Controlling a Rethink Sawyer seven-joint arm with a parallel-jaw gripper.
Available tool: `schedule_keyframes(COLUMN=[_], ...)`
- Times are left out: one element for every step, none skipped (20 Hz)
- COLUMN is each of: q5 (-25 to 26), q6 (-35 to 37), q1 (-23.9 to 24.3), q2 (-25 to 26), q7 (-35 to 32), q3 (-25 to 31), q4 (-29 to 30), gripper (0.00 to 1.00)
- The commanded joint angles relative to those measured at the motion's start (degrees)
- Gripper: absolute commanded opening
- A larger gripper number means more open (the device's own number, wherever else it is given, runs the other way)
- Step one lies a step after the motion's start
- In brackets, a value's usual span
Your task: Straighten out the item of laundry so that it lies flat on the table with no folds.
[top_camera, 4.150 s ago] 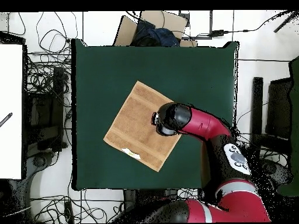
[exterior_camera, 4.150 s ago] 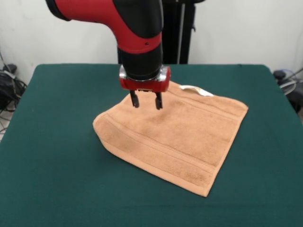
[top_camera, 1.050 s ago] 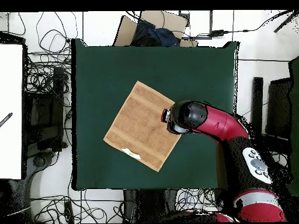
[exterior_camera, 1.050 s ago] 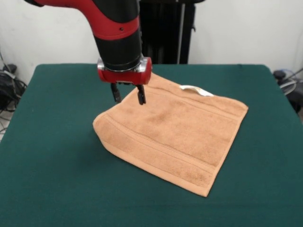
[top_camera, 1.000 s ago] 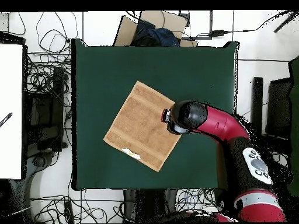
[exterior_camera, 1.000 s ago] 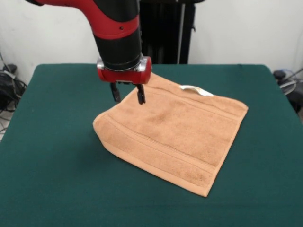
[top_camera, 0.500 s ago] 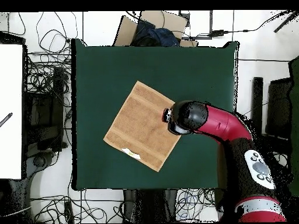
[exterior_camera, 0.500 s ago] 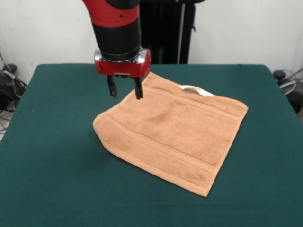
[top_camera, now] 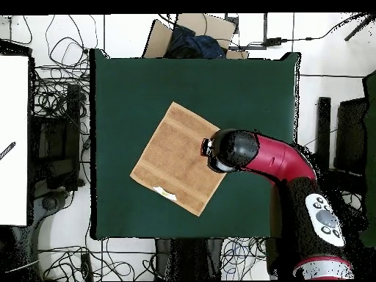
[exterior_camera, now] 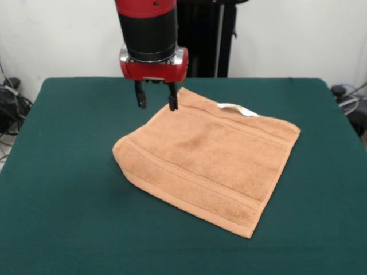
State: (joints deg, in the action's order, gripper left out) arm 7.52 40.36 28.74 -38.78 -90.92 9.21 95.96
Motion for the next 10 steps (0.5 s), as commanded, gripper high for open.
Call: schedule_keyframes(q5=[1.69, 1.57, 1.56, 1.51, 1.46, 1.41, 1.36, 1.31, 1.28, 1.3], q6=[-3.21, -3.12, -3.06, -2.97, -2.89, -2.86, -2.83, -2.8, -2.64, -2.32], q1=[-2.01, -2.0, -2.08, -2.1, -2.13, -2.16, -2.18, -2.21, -2.34, -2.46], q2=[-1.07, -1.01, -1.32, -1.47, -1.61, -1.7, -1.79, -1.89, -2.05, -2.1], q7=[-5.1, -5.11, -5.09, -5.09, -5.1, -5.14, -5.19, -5.23, -5.36, -5.36], q3=[1.34, 1.37, 1.32, 1.27, 1.23, 1.17, 1.11, 1.05, 0.92, 0.84], q4=[4.68, 4.67, 4.81, 4.96, 5.12, 5.19, 5.27, 5.35, 5.31, 5.29], gripper=[1.0, 1.0, 1.0, 1.0, 1.0, 1.0, 1.0, 1.0, 1.0, 1.0])
